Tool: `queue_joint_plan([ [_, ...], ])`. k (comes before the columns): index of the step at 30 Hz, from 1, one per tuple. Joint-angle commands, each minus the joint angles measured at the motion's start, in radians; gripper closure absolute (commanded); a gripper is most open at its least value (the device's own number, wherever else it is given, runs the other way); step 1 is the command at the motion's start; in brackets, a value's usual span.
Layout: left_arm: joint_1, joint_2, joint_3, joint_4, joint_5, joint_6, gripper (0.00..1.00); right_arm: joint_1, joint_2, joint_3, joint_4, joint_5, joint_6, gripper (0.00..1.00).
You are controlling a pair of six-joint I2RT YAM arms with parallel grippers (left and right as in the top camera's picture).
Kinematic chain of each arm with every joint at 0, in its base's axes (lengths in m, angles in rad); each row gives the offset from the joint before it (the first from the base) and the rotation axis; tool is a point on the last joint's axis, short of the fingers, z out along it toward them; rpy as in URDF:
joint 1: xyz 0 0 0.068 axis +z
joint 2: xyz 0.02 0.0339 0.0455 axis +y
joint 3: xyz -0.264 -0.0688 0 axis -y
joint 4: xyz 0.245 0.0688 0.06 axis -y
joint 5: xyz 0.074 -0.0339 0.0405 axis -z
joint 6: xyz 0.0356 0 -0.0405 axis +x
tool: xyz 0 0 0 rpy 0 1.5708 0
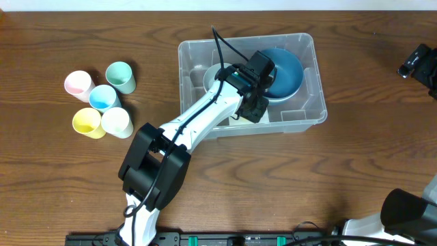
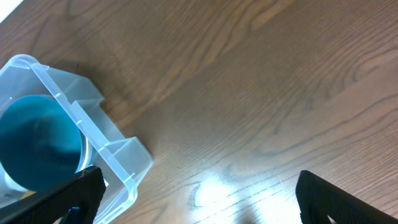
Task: Pack container
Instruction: 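Carry the yellow cup with the left gripper into the container, then release the yellow cup in the container and raise the left gripper, then move the left gripper to the mint green cup and grasp it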
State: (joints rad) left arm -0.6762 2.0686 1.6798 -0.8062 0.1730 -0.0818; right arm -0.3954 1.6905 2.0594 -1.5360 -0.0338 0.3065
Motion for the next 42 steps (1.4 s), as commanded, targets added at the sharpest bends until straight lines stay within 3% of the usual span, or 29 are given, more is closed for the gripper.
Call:
queue_joint_plan([
  [1,-0.003,-0.004,0.000,-0.023,0.000,-0.006,0.48,0.000,-0.002,0.002,-0.001,-0.004,-0.008,0.01],
  [8,0.017,-0.096,0.035,-0.114,-0.001,-0.006,0.42,0.000,-0.002,0.002,-0.001,-0.004,-0.008,0.01],
  [12,0.045,-0.232,0.066,-0.172,-0.006,-0.006,0.41,0.000,-0.002,0.002,-0.001,-0.004,-0.008,0.01],
  [14,0.065,-0.313,0.069,-0.182,-0.018,-0.006,0.35,0.000,-0.002,0.002,-0.001,-0.004,-0.008,0.01],
  [23,0.250,-0.549,0.069,-0.253,-0.294,-0.006,0.30,0.000,-0.002,0.002,-0.001,-0.004,-0.008,0.01],
  [32,0.560,-0.388,0.037,-0.209,-0.320,-0.005,0.29,0.000,-0.002,0.002,-0.001,-0.004,-0.008,0.01],
  [34,0.616,-0.319,0.037,-0.176,-0.320,-0.005,0.21,0.000,-0.002,0.002,-0.001,-0.004,-0.008,0.01],
  [42,0.694,-0.102,0.037,-0.100,-0.312,0.060,0.18,0.000,-0.002,0.002,-0.001,-0.004,-0.008,0.01],
])
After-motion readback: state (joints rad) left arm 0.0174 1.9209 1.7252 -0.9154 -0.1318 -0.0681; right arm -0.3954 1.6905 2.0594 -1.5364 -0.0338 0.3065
